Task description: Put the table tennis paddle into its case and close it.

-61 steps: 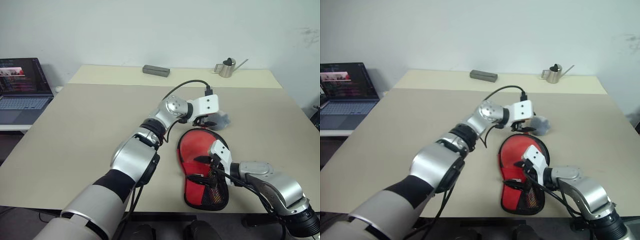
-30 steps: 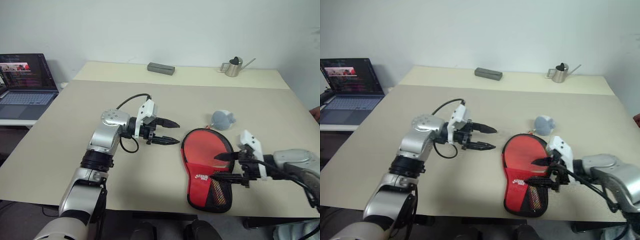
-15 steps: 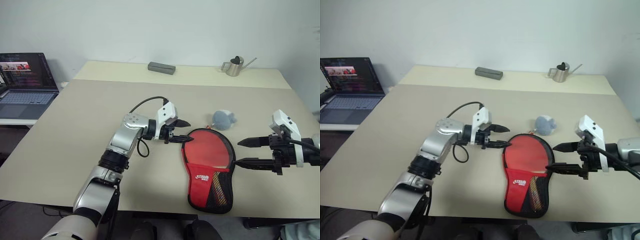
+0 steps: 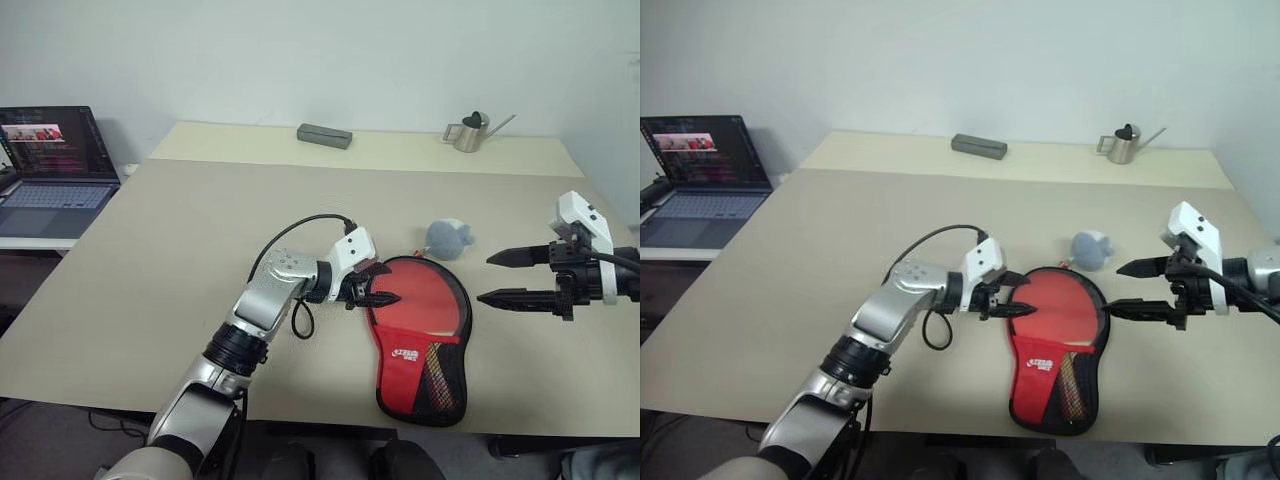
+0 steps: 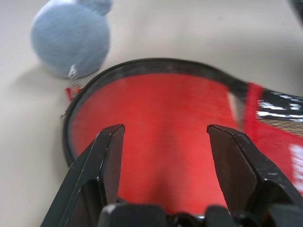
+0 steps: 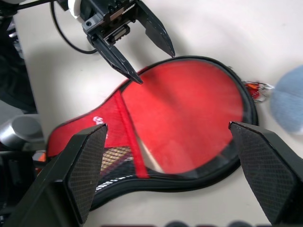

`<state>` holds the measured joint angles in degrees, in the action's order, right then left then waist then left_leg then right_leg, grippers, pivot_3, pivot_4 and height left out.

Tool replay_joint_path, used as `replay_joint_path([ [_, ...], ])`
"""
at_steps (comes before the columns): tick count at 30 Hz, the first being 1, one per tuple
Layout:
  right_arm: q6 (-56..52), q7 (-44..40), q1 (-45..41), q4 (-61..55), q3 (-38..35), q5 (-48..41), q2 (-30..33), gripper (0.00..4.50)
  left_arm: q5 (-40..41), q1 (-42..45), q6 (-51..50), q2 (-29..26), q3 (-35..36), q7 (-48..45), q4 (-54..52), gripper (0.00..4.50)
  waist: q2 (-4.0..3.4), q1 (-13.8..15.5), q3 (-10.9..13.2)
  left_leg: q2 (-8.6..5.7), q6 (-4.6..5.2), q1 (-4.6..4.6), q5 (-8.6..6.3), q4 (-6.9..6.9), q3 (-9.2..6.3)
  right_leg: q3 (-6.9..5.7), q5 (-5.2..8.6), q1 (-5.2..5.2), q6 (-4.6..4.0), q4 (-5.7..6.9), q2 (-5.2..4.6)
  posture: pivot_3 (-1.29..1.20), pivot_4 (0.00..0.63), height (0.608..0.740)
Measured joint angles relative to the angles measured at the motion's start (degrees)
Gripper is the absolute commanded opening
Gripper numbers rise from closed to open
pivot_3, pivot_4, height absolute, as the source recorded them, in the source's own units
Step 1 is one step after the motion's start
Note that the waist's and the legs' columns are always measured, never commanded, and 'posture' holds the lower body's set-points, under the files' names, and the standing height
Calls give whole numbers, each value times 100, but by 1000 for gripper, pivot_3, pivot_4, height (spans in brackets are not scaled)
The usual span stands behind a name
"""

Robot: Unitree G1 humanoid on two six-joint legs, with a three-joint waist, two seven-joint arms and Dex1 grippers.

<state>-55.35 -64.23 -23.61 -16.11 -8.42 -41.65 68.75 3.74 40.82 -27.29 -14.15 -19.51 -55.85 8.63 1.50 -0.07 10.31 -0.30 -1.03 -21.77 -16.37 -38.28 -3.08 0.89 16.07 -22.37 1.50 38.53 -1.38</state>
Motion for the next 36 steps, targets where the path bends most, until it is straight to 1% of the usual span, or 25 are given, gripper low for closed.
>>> replay_joint_path([
  [6, 34, -44, -171, 85, 101, 58, -40, 4500, -183, -154, 101, 376, -130, 583, 176, 3007, -2, -1, 1, 0, 0, 2, 0, 0, 1, 2, 0, 0, 0, 0, -2, 0, 150, 740],
  [12, 157, 18, -423, 280, 287, 237, -232, 4500, -285, -323, 680, 713, -189, 917, 893, 3007, -6, 13, -1, -3, 0, 3, 0, -6, 0, 0, 0, 2, 0, 6, -5, 0, 150, 740],
  [19, 200, 58, -641, 370, 322, 280, -430, 4500, -292, -360, 1298, 794, -185, 1049, 1405, 3007, -11, 18, -5, -5, 0, 12, 0, -19, -1, -2, -1, 15, 1, 12, -11, 0, 150, 740],
  [24, 236, 75, -735, 444, 474, 403, -560, 4500, -273, -427, 1308, 846, -129, 1139, 1407, 3007, -19, 11, -11, -4, 0, 21, 0, -24, 1, -1, -2, 24, 2, 17, -10, 0, 150, 740],
  [30, 236, 72, -737, 455, 517, 444, -640, 4500, -243, -407, 1196, 995, -123, 1122, 1350, 3007, -22, 24, -13, -6, 0, 10, 0, -37, -4, -5, -2, 22, 3, 18, -8, 0, 150, 740],
  [33, 236, 72, -740, 456, 517, 449, -667, 4500, -244, -384, 1136, 1025, -123, 1032, 1397, 3616, -22, 30, -13, -7, 1, 8, -1, -41, -4, -5, -2, 22, 4, 17, -9, 0, 150, 740],
  [35, 236, 71, -760, 456, 518, 453, -671, 4500, -228, -334, 1071, 1117, -123, 922, 1470, 4249, -23, 50, -14, -8, 1, 7, -1, -44, -4, -6, -3, 22, 5, 17, -9, 0, 150, 740],
  [36, 236, 71, -772, 456, 518, 453, -672, 4500, -223, -304, 1043, 1157, -124, 893, 1485, 4479, -23, 57, -14, -9, 1, 7, -1, -46, -5, -7, -3, 23, 5, 18, -9, 0, 150, 740],
])
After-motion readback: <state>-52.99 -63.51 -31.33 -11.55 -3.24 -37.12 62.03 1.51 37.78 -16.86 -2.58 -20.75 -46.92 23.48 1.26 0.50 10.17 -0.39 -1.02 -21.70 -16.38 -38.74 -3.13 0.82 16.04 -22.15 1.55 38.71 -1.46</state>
